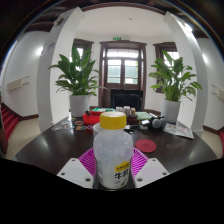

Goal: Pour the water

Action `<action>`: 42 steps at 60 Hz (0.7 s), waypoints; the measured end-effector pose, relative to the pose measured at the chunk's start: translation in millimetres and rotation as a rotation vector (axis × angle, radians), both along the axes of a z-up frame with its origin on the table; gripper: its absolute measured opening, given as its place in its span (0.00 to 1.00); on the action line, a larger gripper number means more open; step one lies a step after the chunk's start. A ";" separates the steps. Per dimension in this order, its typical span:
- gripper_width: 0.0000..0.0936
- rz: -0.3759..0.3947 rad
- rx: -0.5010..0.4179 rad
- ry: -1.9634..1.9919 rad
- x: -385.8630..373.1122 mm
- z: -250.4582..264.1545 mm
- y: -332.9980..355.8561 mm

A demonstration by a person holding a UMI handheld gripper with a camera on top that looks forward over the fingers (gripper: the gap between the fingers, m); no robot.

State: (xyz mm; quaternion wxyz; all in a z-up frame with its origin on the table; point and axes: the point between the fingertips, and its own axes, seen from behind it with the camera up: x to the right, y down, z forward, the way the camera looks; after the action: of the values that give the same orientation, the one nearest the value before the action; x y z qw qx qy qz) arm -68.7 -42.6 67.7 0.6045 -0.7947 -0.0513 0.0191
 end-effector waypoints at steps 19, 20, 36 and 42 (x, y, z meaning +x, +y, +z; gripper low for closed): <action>0.44 0.024 -0.052 -0.578 82.1 28.1 53.6; 0.44 0.027 -0.054 -0.617 84.8 29.1 59.1; 0.44 0.142 -0.026 -1.294 93.2 38.2 126.7; 0.44 0.183 0.005 -1.507 86.6 44.8 143.4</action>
State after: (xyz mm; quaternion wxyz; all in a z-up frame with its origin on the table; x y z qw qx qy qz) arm 17.9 100.8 112.4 0.4037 -0.5838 -0.5164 -0.4790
